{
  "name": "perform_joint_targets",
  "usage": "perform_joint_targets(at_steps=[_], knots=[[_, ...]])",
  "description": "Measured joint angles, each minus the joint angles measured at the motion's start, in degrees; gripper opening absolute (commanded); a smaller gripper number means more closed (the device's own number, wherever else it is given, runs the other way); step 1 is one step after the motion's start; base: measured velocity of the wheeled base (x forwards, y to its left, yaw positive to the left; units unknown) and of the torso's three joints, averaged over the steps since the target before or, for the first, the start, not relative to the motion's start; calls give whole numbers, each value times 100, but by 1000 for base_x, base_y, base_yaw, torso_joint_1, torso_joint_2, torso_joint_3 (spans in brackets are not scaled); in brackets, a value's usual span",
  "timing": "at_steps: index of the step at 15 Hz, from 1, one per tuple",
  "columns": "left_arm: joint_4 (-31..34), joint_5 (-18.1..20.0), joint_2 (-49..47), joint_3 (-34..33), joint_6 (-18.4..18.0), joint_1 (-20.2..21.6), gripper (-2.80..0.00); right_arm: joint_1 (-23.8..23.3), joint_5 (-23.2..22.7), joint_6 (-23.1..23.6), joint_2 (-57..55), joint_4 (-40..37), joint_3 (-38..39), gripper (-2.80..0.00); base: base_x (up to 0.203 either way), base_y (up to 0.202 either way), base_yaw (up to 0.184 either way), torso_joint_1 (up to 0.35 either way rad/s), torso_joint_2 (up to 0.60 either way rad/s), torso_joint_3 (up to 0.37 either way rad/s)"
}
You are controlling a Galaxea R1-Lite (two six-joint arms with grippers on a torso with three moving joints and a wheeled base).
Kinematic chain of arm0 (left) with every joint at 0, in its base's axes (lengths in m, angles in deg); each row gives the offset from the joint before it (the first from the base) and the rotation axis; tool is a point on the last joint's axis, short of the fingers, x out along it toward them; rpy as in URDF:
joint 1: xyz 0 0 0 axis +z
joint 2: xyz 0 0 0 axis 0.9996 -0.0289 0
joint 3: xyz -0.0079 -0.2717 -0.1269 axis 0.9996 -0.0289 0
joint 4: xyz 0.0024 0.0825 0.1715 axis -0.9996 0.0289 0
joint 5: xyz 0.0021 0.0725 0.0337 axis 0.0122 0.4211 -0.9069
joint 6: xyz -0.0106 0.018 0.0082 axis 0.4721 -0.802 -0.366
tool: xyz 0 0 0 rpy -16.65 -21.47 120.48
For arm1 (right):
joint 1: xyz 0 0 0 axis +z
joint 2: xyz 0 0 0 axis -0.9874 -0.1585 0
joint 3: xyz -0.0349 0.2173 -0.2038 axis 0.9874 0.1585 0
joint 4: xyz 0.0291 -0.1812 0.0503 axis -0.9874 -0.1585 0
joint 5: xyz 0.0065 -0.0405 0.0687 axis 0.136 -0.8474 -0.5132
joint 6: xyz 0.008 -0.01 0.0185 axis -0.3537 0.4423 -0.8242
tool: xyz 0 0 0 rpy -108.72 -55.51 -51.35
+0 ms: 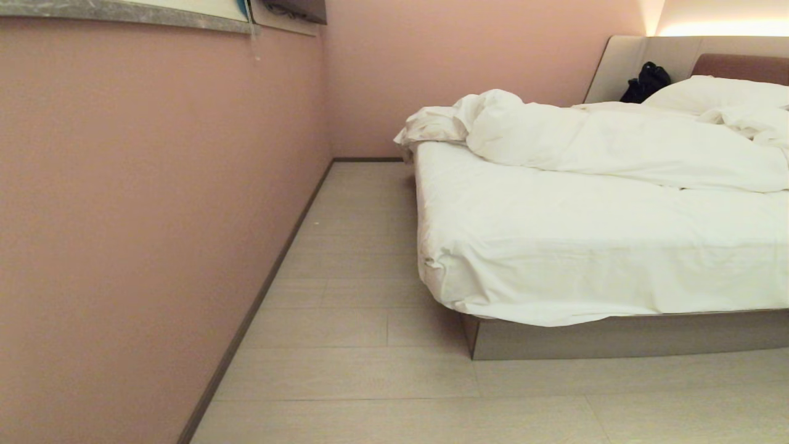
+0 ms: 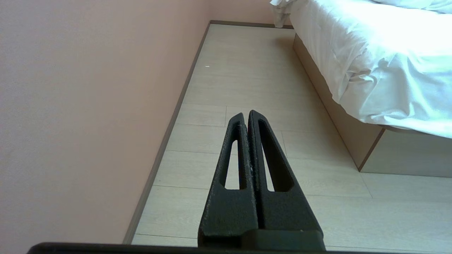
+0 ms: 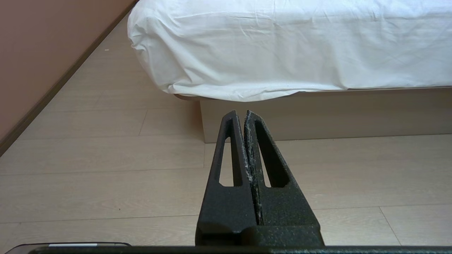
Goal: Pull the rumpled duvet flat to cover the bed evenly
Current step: Hold the folded corner of the quilt
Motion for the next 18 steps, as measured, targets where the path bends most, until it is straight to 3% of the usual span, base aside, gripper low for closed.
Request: perform_joint_targets(at_steps=[18], knots=[[-9, -9, 0, 0, 6, 0, -280, -2, 2, -4, 0, 0, 0, -280, 0, 0, 0, 0, 0, 0]])
